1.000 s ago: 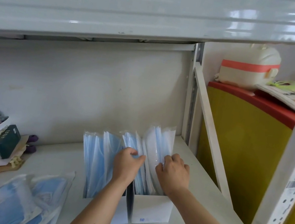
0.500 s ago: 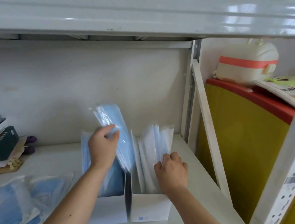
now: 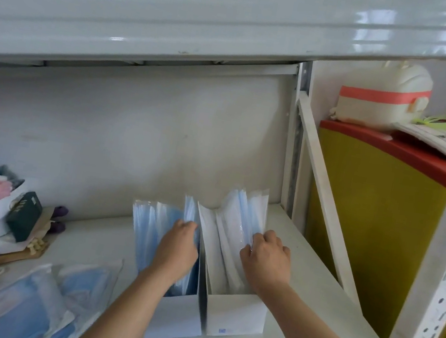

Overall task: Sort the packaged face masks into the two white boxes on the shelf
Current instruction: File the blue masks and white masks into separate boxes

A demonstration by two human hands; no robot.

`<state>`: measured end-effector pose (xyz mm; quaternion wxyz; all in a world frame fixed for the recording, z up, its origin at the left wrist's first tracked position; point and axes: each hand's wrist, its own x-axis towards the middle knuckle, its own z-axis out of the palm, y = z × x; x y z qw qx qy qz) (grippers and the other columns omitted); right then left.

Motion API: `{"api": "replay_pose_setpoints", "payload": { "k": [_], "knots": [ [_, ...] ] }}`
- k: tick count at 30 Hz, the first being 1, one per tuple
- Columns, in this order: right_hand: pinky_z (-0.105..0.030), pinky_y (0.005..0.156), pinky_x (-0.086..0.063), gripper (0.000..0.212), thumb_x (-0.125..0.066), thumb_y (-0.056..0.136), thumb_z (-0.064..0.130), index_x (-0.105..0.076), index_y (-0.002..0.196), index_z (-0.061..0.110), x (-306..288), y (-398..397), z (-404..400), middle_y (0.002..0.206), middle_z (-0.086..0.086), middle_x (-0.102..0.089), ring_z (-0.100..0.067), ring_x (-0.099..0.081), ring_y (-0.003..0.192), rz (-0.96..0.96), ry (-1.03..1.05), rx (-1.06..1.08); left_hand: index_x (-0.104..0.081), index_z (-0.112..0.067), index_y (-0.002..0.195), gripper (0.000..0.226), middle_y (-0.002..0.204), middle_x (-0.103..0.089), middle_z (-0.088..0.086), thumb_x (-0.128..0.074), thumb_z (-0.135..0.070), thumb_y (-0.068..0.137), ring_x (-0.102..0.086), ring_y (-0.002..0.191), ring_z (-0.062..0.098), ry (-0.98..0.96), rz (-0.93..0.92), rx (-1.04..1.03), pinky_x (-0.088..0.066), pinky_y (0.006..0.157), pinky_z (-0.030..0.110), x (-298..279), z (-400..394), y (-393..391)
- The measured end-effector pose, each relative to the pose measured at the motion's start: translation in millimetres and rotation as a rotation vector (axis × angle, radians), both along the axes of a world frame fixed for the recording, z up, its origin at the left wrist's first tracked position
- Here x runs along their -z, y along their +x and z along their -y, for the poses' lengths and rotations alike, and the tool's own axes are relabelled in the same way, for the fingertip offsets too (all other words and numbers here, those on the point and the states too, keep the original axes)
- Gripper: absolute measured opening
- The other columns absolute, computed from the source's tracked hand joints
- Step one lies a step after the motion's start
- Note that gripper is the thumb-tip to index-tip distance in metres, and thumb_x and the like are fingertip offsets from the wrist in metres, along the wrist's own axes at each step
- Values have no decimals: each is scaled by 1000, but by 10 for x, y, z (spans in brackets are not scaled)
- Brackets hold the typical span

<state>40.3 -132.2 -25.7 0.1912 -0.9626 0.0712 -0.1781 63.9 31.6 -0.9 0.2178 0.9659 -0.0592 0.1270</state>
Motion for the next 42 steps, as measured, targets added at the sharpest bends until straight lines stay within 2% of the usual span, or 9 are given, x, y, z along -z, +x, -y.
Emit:
{"api": "replay_pose_setpoints", "payload": {
  "k": [7, 12, 15, 18, 21, 24, 29, 37, 42],
  "knots": [
    [-29, 90, -41, 32, -32, 97, 29, -54, 114, 13, 14, -1, 14, 110, -4, -53, -17, -48, 92, 4, -2, -5, -53, -11, 130, 40, 140, -48, 6, -46, -1, 92, -54, 113, 22, -511, 56, -70, -40, 84, 23, -46, -8, 27],
    [-30, 91, -41, 33, -31, 98, 31, -54, 115, 14, 11, -1, -4, 111, -5, -53, -18, -51, 98, -7, -6, -16, -42, -12, 139, 47, 147, -30, 14, -43, -3, 92, -47, 125, 30, -70, -225, -31, -45, 96, 31, 68, -41, 29],
    [-30, 91, -42, 33, -32, 98, 31, -54, 115, 14, 15, -4, 0, 111, -4, -53, -18, -51, 97, -10, -8, -18, -50, -15, 134, 45, 155, -16, 19, -52, -5, 90, -30, 138, 37, 42, 92, -105, -39, 104, 39, 28, 4, -12],
    [-31, 89, -42, 34, -30, 98, 32, -56, 111, 14, 10, -4, -10, 108, -5, -53, -19, -52, 96, 12, -10, -33, -74, -12, 82, 13, 117, -62, 21, -64, -10, 74, -58, 107, 44, 82, 496, -91, -48, 88, 50, -2, 132, -22],
    [-32, 90, -41, 37, -25, 101, 32, -57, 111, 16, 12, -9, -17, 110, -4, -54, -19, -52, 97, 20, -9, -45, -71, -20, 60, 31, 79, -68, 2, -45, -28, 76, -63, 77, 31, 100, 444, -25, -48, 76, 42, -41, 286, -85],
    [-31, 90, -41, 37, -24, 101, 31, -56, 113, 16, 19, 5, -26, 112, -4, -54, -19, -52, 98, 12, -5, -50, -72, -23, 72, 33, 74, -67, -3, -42, -35, 78, -63, 75, 28, 20, 414, 18, -45, 75, 42, -34, 421, -46],
    [-31, 88, -40, 34, -29, 100, 30, -57, 110, 15, 15, 8, -14, 109, -4, -55, -19, -52, 97, 6, 7, -52, -62, -22, 117, 29, 109, -65, -2, -56, -29, 88, -55, 109, 24, -14, 264, 9, -32, 96, 37, -46, 537, 23],
    [-31, 92, -42, 34, -29, 99, 30, -56, 116, 15, 20, 16, -7, 113, -5, -54, -20, -52, 100, 2, 18, -45, -60, -18, 110, 24, 106, -63, 0, -55, -9, 87, -55, 101, 24, -164, 210, -109, -39, 89, 33, 83, 351, 89],
    [-30, 93, -42, 33, -30, 100, 29, -55, 117, 15, 20, 5, 6, 114, -5, -53, -19, -51, 101, -3, 19, -51, -57, -15, 103, 21, 98, -60, 1, -51, -1, 89, -58, 88, 22, -439, 95, -105, -48, 77, 32, 133, 286, 134]
  ]
}}
